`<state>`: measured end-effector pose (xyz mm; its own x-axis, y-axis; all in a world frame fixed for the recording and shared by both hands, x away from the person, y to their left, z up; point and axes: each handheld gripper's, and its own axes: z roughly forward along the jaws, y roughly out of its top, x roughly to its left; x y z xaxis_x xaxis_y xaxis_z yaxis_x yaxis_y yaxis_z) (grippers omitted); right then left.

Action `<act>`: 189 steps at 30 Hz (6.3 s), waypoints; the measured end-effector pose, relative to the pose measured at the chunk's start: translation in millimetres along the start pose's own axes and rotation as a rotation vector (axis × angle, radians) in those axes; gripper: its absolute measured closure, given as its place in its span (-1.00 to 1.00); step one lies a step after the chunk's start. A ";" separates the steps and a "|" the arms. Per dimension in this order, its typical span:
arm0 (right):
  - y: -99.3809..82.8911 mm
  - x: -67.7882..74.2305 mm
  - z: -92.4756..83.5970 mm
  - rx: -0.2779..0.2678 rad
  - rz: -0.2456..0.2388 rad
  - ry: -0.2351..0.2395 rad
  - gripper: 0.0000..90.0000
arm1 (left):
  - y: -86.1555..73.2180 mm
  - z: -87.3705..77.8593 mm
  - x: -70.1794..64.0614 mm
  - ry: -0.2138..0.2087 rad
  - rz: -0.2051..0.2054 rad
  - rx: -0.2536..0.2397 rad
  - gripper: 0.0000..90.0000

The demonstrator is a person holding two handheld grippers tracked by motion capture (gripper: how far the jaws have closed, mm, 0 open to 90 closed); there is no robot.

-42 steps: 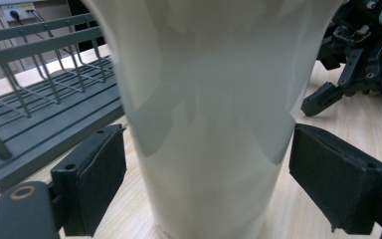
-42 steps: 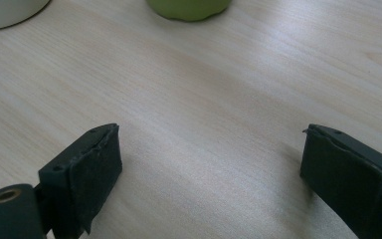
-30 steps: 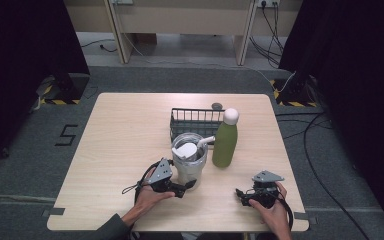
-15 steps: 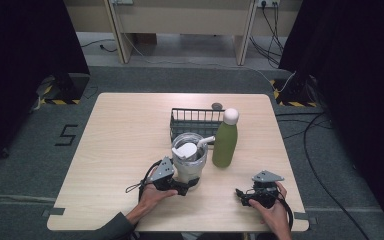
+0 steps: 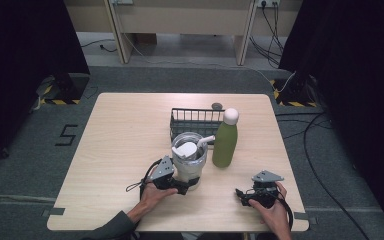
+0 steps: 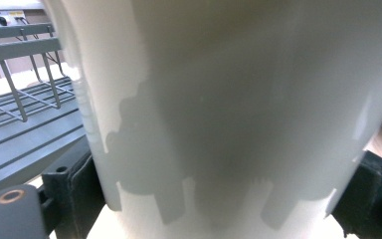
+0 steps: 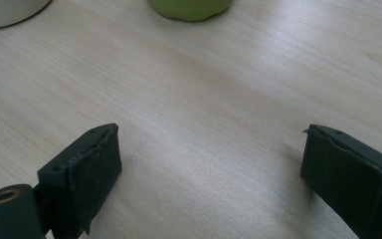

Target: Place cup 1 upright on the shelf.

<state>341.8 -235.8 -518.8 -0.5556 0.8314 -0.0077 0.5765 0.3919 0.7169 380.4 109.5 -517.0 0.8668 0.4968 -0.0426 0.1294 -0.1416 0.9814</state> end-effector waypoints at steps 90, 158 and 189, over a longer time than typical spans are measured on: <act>0.2 0.3 -0.5 0.003 -0.010 0.010 -0.79 | 137.2 47.1 129.5 0.203 0.011 -0.020 -0.76; 0.1 0.9 -0.2 -0.001 -0.014 0.012 -0.79 | 74.8 68.8 144.9 0.269 -0.038 0.046 -0.78; 0.1 0.9 -0.1 -0.001 -0.014 0.012 -0.79 | 73.9 59.0 137.3 0.312 -0.044 0.055 -0.78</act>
<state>341.3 -235.1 -518.7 -0.5710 0.8209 -0.0090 0.5682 0.4031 0.7174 537.4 116.7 -461.4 0.6717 0.7406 -0.0169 0.1969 -0.1565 0.9679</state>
